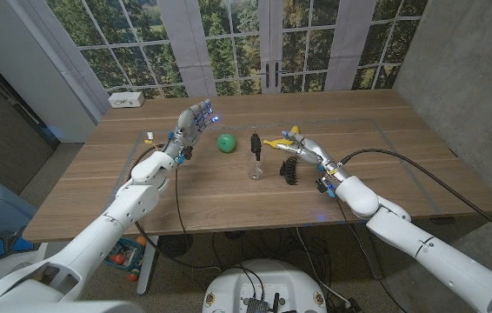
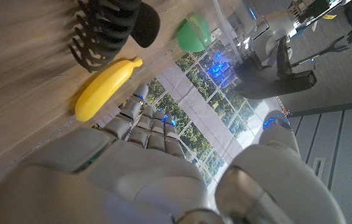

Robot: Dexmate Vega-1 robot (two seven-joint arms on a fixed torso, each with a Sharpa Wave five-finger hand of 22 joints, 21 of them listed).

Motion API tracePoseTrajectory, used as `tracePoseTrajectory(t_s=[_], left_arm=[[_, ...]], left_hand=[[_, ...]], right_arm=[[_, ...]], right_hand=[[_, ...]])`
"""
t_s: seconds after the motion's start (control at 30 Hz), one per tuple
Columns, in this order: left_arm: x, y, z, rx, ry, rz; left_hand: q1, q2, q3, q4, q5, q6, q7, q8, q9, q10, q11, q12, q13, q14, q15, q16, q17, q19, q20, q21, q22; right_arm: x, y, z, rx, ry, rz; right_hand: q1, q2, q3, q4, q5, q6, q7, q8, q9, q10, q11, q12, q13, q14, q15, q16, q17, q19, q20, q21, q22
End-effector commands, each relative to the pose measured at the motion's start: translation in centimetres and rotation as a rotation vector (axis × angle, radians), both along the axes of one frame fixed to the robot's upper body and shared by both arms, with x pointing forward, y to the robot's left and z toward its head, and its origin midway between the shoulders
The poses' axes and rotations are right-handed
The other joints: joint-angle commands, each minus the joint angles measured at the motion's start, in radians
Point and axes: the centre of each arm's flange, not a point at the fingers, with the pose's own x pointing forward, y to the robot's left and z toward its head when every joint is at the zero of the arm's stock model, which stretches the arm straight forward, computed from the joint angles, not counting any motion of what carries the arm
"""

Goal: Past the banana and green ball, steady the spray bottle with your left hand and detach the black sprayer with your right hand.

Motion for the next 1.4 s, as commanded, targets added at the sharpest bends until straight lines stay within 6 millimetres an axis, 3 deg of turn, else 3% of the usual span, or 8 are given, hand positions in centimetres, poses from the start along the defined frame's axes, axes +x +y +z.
tracePoseTrajectory(t_s=[0.03, 1.03, 1.2, 1.4], left_arm=[[-0.4, -0.2, 0.0, 0.003, -0.008, -0.011], [-0.8, 0.2, 0.0, 0.000, -0.015, -0.011], [-0.7, 0.3, -0.1, -0.001, -0.013, -0.013], [-0.6, 0.4, -0.1, -0.002, -0.013, -0.012]], left_hand=[[-0.012, 0.021, -0.002, 0.010, 0.004, 0.004, 0.005, 0.005, 0.005, 0.009, -0.005, 0.007, 0.004, 0.005, -0.005, 0.004, 0.004, 0.003, 0.003, -0.003, 0.003], [-0.036, 0.019, -0.008, 0.023, 0.010, 0.005, 0.006, 0.005, 0.005, 0.012, -0.006, 0.006, 0.004, 0.007, -0.007, 0.003, 0.002, 0.010, 0.005, -0.018, 0.003], [-0.038, 0.019, -0.008, 0.024, 0.011, 0.007, 0.007, 0.005, 0.005, 0.013, -0.006, 0.006, 0.004, 0.009, -0.007, 0.002, 0.002, 0.012, 0.005, -0.021, 0.003], [-0.040, 0.020, -0.007, 0.025, 0.013, 0.007, 0.006, 0.005, 0.005, 0.013, -0.005, 0.006, 0.004, 0.009, -0.007, 0.002, 0.001, 0.013, 0.005, -0.023, 0.003]], right_arm=[[-0.5, 0.5, -0.5, -0.090, -0.050, -0.050], [0.2, 3.8, -0.9, -0.174, -0.044, -0.018], [0.5, 4.4, -0.8, -0.179, -0.057, -0.009], [0.8, 4.9, -0.6, -0.184, -0.067, 0.005]], right_hand=[[0.024, 0.009, 0.008, -0.006, 0.014, 0.000, -0.011, 0.010, 0.002, 0.000, -0.008, 0.006, 0.000, 0.005, -0.010, 0.009, -0.002, 0.006, -0.008, -0.006, 0.002], [0.085, 0.006, 0.015, -0.005, 0.040, 0.010, -0.014, 0.019, 0.002, 0.014, -0.011, 0.013, 0.000, 0.017, -0.013, 0.016, -0.016, 0.001, 0.012, -0.036, 0.005], [0.090, 0.005, 0.014, -0.001, 0.045, 0.011, -0.019, 0.020, 0.002, 0.015, -0.016, 0.013, 0.001, 0.019, -0.018, 0.018, -0.018, -0.001, 0.033, -0.043, 0.005], [0.099, 0.007, 0.014, 0.000, 0.050, 0.018, -0.018, 0.022, 0.002, 0.021, -0.014, 0.016, 0.001, 0.026, -0.020, 0.021, -0.020, 0.015, 0.007, -0.045, 0.006]])
